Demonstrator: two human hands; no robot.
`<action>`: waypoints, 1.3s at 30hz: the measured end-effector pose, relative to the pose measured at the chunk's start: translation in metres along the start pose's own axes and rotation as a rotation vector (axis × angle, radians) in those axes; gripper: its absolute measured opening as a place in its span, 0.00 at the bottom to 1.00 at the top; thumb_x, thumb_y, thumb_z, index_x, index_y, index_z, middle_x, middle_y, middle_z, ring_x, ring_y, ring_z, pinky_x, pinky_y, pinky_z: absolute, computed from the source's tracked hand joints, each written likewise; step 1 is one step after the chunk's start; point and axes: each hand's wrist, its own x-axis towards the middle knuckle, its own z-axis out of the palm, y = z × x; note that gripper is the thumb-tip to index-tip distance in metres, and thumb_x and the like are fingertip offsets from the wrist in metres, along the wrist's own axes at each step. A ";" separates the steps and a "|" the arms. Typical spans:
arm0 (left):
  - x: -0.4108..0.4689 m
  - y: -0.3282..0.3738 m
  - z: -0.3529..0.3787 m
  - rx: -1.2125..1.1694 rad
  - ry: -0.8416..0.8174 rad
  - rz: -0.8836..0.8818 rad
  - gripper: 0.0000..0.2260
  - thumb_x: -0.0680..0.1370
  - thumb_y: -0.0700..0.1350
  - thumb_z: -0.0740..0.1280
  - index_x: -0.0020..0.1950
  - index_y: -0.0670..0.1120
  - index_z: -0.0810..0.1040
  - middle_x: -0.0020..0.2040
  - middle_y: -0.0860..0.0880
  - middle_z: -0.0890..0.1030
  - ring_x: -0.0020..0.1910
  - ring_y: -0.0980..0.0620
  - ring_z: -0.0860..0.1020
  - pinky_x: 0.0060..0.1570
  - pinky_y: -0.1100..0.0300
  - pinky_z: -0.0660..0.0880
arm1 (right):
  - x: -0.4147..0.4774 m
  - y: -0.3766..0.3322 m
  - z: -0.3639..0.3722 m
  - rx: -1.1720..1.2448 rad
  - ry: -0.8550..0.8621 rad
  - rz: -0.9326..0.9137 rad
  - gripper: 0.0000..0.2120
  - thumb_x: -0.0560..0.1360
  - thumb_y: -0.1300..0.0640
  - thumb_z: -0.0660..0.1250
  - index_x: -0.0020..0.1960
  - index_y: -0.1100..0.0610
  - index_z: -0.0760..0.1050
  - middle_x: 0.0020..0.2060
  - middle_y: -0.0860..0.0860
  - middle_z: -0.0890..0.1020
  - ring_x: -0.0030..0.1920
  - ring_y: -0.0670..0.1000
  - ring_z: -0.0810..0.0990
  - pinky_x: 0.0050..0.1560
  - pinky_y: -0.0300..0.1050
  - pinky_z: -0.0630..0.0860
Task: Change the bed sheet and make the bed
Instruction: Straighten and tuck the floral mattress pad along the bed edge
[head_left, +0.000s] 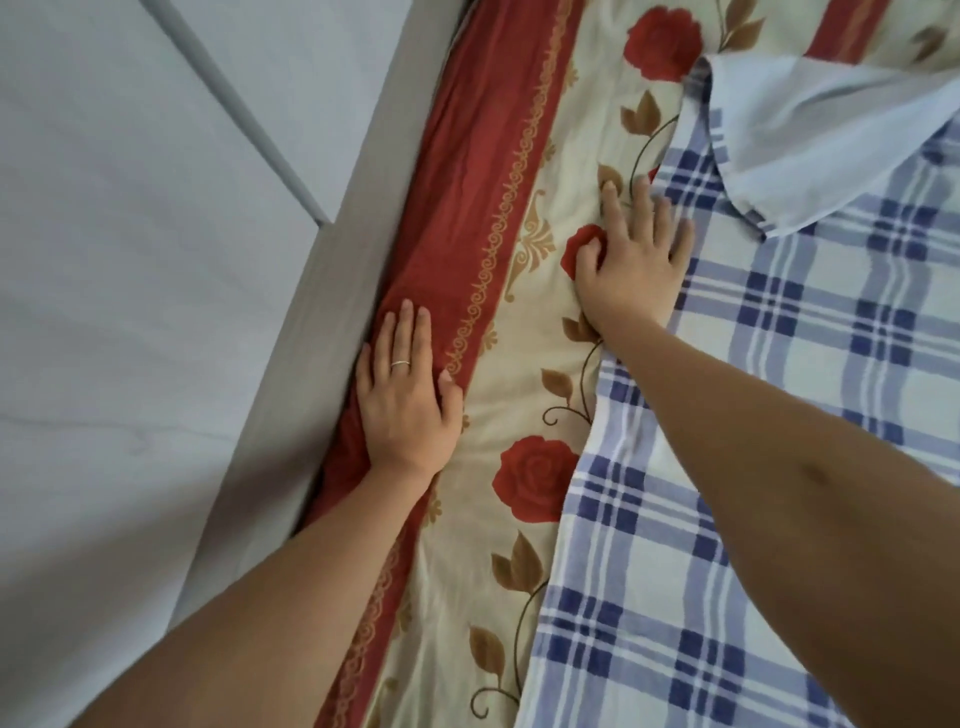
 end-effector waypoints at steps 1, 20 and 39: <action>-0.002 0.001 0.000 0.002 -0.009 -0.002 0.28 0.74 0.48 0.54 0.75 0.43 0.64 0.75 0.46 0.63 0.74 0.47 0.62 0.71 0.47 0.60 | -0.002 0.003 0.001 0.007 0.018 -0.013 0.28 0.78 0.46 0.49 0.78 0.48 0.54 0.78 0.51 0.53 0.77 0.55 0.50 0.76 0.57 0.41; 0.274 0.085 -0.025 -0.573 -0.204 -0.594 0.24 0.81 0.53 0.55 0.68 0.35 0.69 0.66 0.38 0.73 0.64 0.39 0.72 0.63 0.52 0.69 | 0.010 0.000 0.003 0.017 0.041 0.031 0.32 0.72 0.45 0.54 0.75 0.50 0.60 0.77 0.50 0.58 0.76 0.55 0.55 0.75 0.57 0.43; 0.273 0.064 -0.054 -1.308 -0.335 -0.685 0.12 0.82 0.50 0.58 0.53 0.48 0.80 0.46 0.49 0.82 0.49 0.50 0.80 0.54 0.56 0.76 | 0.013 -0.003 0.001 0.033 0.078 0.040 0.31 0.71 0.47 0.55 0.74 0.51 0.64 0.75 0.52 0.61 0.74 0.56 0.58 0.74 0.58 0.46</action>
